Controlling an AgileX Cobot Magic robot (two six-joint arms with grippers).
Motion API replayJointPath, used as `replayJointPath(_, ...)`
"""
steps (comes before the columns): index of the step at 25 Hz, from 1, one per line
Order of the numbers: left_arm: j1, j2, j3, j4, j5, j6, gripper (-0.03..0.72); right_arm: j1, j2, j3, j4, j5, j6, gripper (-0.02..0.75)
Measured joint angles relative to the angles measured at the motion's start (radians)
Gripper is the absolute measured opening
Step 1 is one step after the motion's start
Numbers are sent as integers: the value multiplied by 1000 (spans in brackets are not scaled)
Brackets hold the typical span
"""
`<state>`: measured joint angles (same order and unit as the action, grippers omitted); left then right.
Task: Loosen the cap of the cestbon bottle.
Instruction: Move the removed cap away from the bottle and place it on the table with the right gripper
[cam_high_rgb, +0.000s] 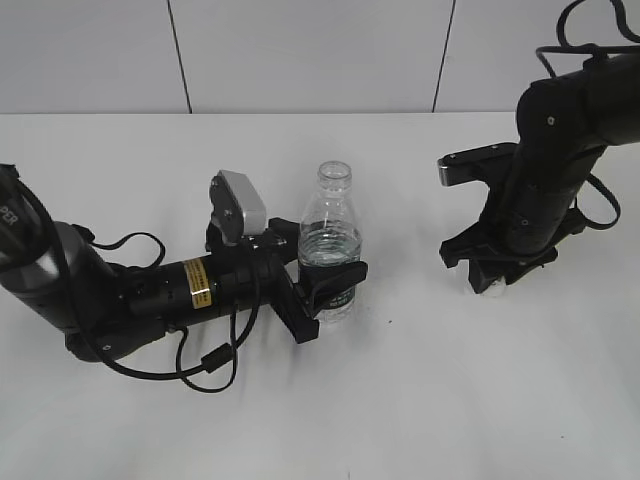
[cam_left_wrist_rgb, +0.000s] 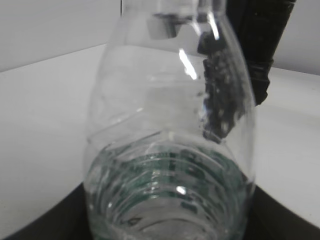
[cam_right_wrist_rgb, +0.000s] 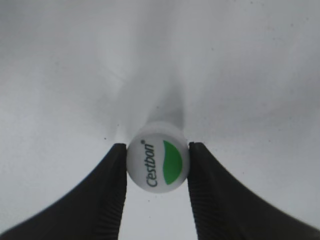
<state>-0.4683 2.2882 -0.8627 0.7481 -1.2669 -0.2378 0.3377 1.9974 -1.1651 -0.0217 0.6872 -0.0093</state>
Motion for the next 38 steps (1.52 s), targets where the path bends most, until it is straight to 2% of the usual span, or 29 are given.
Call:
replayJointPath(16,0,0,0,-3,0,0,405,0,1,0,-8,-27,-13,319)
replayJointPath(19,0,0,0,-3,0,0,405,0,1,0,-8,-27,-22,353)
replayJointPath(29,0,0,0,-4,0,0,405,0,1,0,-8,-5,-28,549)
replayJointPath(38,0,0,0,-4,1,0,405,1,1,0,-8,24,-30,570)
